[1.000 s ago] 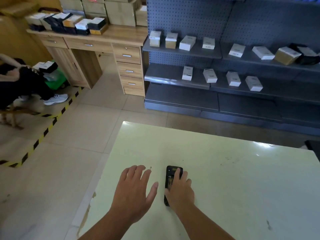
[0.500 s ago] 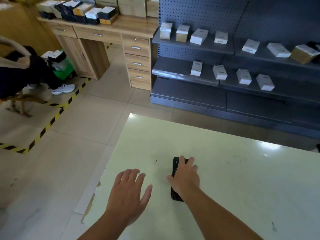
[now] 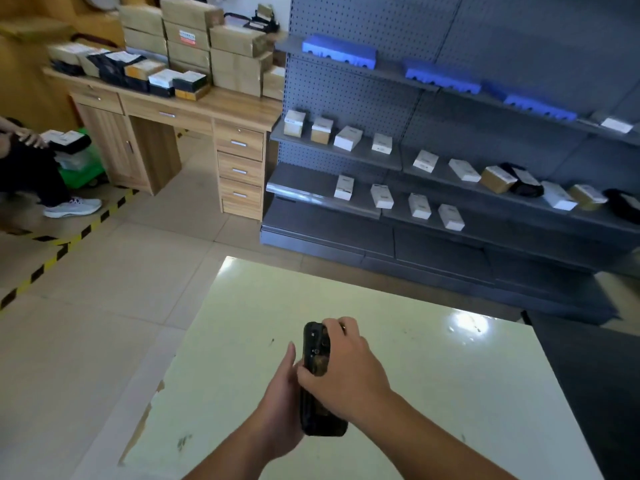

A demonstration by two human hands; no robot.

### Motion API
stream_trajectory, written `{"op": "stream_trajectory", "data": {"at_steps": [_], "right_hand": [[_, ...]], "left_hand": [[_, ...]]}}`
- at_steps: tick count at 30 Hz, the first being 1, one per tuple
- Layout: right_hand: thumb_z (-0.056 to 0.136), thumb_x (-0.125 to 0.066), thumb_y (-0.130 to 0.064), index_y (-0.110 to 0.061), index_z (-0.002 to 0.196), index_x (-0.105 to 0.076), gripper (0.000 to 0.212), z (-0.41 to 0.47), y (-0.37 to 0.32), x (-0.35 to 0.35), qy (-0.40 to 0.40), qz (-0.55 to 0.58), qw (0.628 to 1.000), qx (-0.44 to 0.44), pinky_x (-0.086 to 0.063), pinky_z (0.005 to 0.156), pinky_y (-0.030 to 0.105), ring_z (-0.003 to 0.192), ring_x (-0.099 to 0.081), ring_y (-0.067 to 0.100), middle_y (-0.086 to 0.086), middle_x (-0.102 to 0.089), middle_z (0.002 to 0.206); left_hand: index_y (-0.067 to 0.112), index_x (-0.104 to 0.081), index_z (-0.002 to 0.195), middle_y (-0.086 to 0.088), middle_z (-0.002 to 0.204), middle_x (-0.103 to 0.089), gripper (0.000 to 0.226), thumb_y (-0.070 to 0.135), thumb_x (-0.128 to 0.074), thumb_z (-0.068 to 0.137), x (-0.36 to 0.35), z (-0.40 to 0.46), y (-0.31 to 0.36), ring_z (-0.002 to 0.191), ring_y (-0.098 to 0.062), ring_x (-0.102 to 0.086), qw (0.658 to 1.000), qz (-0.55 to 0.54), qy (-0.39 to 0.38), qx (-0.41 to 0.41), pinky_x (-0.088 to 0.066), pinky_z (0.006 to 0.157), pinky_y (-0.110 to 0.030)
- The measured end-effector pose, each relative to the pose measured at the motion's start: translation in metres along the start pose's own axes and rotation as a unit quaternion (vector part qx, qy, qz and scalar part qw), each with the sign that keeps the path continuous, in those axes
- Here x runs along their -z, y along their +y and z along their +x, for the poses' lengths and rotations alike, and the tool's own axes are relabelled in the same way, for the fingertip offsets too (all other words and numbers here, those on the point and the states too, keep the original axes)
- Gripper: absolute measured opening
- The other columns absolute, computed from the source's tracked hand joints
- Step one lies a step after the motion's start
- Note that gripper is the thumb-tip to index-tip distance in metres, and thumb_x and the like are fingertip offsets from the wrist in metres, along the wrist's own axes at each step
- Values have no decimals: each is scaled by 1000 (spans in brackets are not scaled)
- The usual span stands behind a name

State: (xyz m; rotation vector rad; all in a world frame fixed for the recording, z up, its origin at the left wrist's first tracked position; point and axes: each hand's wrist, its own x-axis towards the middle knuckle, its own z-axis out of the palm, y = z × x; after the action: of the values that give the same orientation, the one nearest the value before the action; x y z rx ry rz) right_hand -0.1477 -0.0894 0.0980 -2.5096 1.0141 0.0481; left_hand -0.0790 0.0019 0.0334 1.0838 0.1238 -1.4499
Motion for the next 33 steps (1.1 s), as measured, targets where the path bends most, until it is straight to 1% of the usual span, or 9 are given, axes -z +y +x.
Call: {"op": "stream_trajectory", "data": {"at_steps": [2, 4, 7, 10, 16, 20, 25, 29, 33], "right_hand": [[84, -62, -57, -35, 136, -40, 61, -8, 6, -1, 8, 3, 1000, 14, -56, 82, 37, 111, -54, 19, -10, -37, 134], [87, -59, -61, -37, 137, -44, 57, -13, 14, 3, 16, 9, 999, 28, -55, 84, 35, 112, -55, 16, -13, -41, 132], [88, -59, -63, -36, 120, -55, 42, -16, 20, 13, 32, 9, 998, 57, -52, 85, 34, 109, -51, 13, -14, -50, 115], [89, -60, -60, -34, 111, -58, 35, -18, 16, 19, 42, 7, 995, 88, -51, 83, 35, 105, -51, 13, -13, -54, 109], [93, -53, -58, -25, 117, -62, 42, -22, 6, 27, 59, -87, 982, 158, -53, 83, 36, 102, -57, 19, -6, -60, 113], [90, -52, -58, -21, 109, -64, 42, -23, 3, 30, 74, -120, 975, 174, -54, 79, 35, 93, -60, 20, -3, -61, 104], [90, -54, -54, -23, 97, -66, 34, -27, 11, 26, 108, -79, 977, 166, -55, 73, 34, 83, -61, 15, -7, -61, 95], [94, -66, -48, -32, 117, -70, 28, -28, 37, 43, -29, 89, 973, 210, -56, 81, 33, 88, -60, 11, -11, -64, 106], [94, -72, -37, -36, 130, -65, 36, -29, 54, 67, -95, 54, 958, 264, -56, 77, 24, 91, -59, 12, -14, -65, 112]], "left_hand": [[21, -77, 120, -12, 116, -78, 72, 72, -33, 96, -14, -11, -4, 95, -29, -76, 999, -43, -7, 21, -56, 73, -39], [19, -77, 119, -15, 113, -78, 68, 69, -37, 97, -18, -17, -8, 90, -31, -75, 998, -58, -16, 2, -56, 72, -39], [13, -75, 121, -20, 109, -76, 67, 64, -38, 99, -21, -27, -15, 80, -35, -70, 997, -70, -31, -22, -57, 65, -40], [10, -74, 121, -21, 114, -74, 66, 62, -39, 100, -24, -37, -18, 81, -34, -70, 996, -74, -32, -38, -56, 72, -45], [14, -79, 113, -21, 117, -76, 64, 62, -39, 100, -22, -52, -12, 84, -34, -73, 996, -48, -17, -72, -52, 90, -54], [11, -79, 113, -22, 104, -75, 67, 63, -38, 100, -23, -59, -12, 78, -34, -71, 996, -32, -17, -76, -53, 86, -52], [7, -79, 110, -24, 98, -71, 69, 60, -37, 101, -27, -64, -17, 77, -34, -67, 995, -31, -51, -79, -54, 77, -48], [7, -78, 112, -21, 92, -70, 66, 60, -41, 100, -25, -68, -15, 71, -35, -66, 994, -44, -69, -66, -55, 70, -45], [5, -72, 122, -20, 107, -71, 67, 59, -39, 101, -21, -74, -8, 71, -35, -64, 993, -22, -107, -32, -55, 68, -43]]}}
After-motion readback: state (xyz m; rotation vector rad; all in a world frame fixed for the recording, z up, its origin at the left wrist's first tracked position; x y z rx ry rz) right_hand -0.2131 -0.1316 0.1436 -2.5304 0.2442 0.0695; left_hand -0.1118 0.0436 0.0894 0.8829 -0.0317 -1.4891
